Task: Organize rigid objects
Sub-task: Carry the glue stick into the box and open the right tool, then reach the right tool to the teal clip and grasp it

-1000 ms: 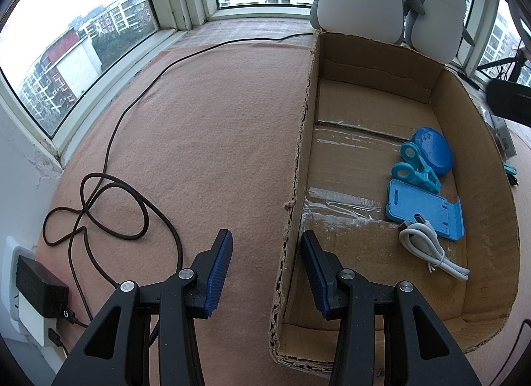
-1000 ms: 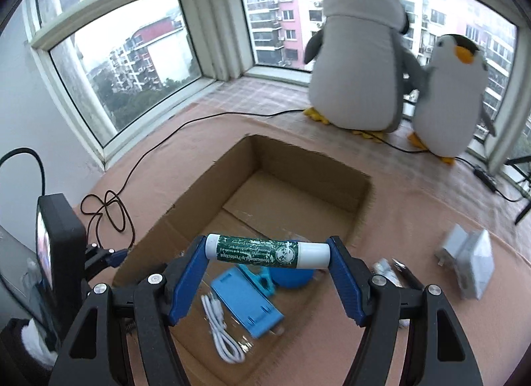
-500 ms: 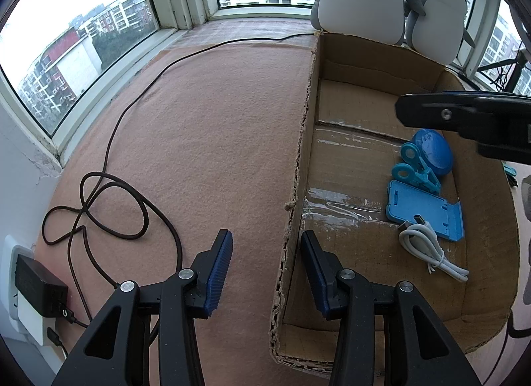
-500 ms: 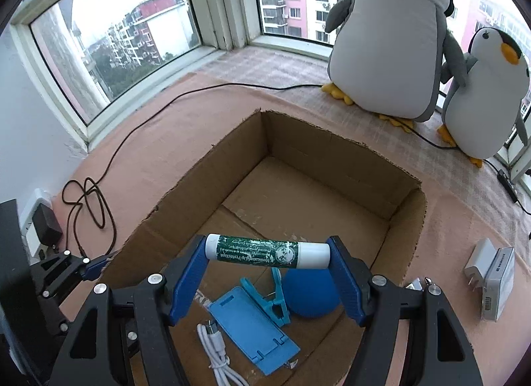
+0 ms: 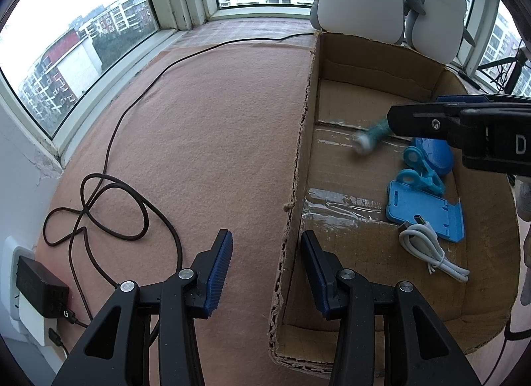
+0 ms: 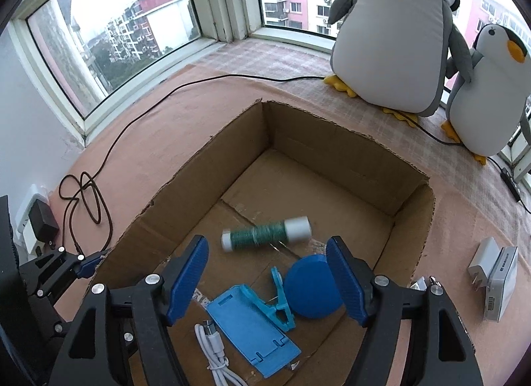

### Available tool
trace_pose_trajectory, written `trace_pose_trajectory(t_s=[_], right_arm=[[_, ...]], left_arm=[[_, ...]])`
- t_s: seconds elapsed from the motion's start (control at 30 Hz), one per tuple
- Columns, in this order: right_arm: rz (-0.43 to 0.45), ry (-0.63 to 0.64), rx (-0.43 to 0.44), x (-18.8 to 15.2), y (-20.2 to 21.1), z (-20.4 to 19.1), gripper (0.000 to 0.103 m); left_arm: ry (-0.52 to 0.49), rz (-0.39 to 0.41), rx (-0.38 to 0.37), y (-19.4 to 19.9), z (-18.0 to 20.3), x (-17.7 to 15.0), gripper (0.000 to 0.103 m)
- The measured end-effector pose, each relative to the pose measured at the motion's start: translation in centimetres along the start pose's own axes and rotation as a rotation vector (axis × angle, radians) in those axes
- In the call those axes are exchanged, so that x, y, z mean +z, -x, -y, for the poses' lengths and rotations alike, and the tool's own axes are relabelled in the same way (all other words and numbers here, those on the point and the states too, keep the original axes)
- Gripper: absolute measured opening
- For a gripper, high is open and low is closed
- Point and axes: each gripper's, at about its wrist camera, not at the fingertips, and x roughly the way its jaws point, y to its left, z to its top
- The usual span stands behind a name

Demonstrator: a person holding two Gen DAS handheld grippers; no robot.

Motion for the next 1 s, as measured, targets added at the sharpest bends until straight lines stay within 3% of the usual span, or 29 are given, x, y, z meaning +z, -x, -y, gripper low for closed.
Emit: trace_pose_trajectory(t_s=[0.37, 0.67, 1.0], right_arm=[[0.083, -0.056, 0.037, -0.8, 3.5, 1.4, 0.07], [0.167, -0.142, 0.056, -3.7, 9.0, 6.0, 0.07], [0.109, -0.18, -0.047, -9.5, 10.8, 13.2, 0.07]], left_arm=[[-0.003, 0.0, 0.002, 0.0, 0.0, 0.0, 0.047], [-0.005, 0.0, 0.002, 0.0, -0.1, 0.0, 0.047], [-0.009, 0.001, 0.007, -0.1, 0.0, 0.1, 0.047]])
